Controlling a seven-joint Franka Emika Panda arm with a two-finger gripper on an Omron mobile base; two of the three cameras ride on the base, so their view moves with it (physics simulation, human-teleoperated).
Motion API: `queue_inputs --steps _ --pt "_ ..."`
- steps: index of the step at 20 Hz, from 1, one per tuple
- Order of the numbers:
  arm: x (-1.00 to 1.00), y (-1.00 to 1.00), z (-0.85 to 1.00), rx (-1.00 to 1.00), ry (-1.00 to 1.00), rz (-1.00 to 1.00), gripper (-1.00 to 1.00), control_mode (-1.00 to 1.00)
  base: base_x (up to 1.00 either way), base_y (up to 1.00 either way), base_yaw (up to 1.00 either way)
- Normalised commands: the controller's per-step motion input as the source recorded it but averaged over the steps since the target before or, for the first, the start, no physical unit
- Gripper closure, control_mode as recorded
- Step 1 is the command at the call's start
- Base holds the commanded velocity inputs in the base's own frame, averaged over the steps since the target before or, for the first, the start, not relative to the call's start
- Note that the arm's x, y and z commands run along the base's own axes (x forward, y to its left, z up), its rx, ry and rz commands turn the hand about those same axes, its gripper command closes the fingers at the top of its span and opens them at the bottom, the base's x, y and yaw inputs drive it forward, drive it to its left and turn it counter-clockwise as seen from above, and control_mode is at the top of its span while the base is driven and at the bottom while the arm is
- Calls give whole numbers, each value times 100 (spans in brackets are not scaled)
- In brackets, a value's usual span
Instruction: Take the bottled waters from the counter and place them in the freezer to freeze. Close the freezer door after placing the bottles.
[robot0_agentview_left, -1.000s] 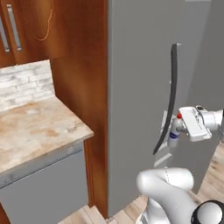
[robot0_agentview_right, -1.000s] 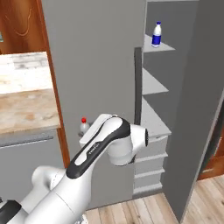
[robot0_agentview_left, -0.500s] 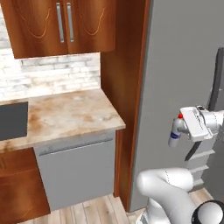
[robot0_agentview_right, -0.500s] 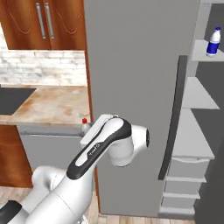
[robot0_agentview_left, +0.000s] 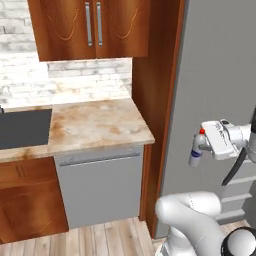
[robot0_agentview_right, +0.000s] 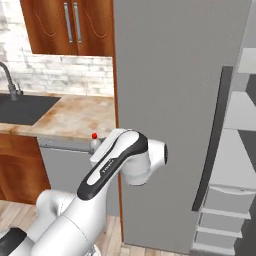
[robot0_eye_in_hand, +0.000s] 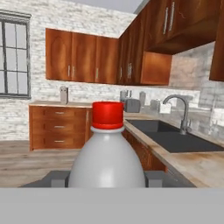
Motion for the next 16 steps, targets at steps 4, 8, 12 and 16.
queue_inputs --steps 4,8,12,16 --pt "0 0 0 0 0 0 100 100 -2 -12 -24" --pt "0 0 0 0 0 0 100 100 0 -26 -37" --pt "0 0 0 0 0 0 100 100 0 -12 -32" --pt "0 0 0 0 0 0 100 100 25 0 -36"
